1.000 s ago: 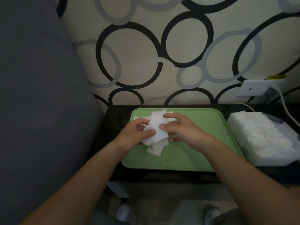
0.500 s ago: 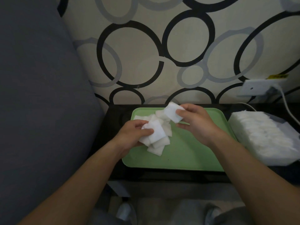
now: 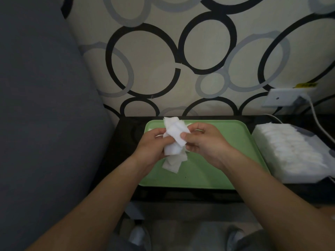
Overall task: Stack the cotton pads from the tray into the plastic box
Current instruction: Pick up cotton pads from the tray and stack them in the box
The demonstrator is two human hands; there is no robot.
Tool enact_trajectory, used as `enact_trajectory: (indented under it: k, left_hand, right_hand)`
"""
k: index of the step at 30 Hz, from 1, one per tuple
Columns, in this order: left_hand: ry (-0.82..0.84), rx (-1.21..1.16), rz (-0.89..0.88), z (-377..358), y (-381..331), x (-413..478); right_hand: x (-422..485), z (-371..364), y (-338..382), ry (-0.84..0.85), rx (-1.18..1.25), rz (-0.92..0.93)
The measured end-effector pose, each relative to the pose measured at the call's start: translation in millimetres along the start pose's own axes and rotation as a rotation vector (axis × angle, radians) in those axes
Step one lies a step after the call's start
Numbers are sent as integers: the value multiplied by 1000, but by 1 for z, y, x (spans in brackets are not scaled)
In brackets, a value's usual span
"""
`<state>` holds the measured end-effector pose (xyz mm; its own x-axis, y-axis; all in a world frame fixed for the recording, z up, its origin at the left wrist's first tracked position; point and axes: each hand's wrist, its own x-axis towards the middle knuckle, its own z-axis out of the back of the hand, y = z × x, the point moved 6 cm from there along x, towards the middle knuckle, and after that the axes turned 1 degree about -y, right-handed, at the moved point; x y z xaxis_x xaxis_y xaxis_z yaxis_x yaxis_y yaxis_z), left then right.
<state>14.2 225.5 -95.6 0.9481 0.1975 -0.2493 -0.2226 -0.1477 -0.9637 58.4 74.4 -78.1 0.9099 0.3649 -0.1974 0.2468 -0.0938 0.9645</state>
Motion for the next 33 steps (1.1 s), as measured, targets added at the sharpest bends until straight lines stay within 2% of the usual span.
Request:
enact_trajectory:
  k: [7,15,21,23,27,33]
  left_hand:
    - [4,-8,3,-6,-2,-1]
    - [85,15,30,-12,-3,-4]
    - [70,98,-20,-14,-6,-6]
    - [55,125,-46,-13,-5,-5]
    - [70,207,-82,-11,-4,-4]
    - [110,250,-90,-14,-4,-6]
  right_hand:
    - [4,10,-2,-21,-157,18]
    - [3,15,-1,-45,-203,46]
    - [3,15,1,-102,-426,60]
    - [3,13,-2,-26,-368,8]
    - [1,11,-6,74,-100,-120]
    - [4,13,5,19,-65,44]
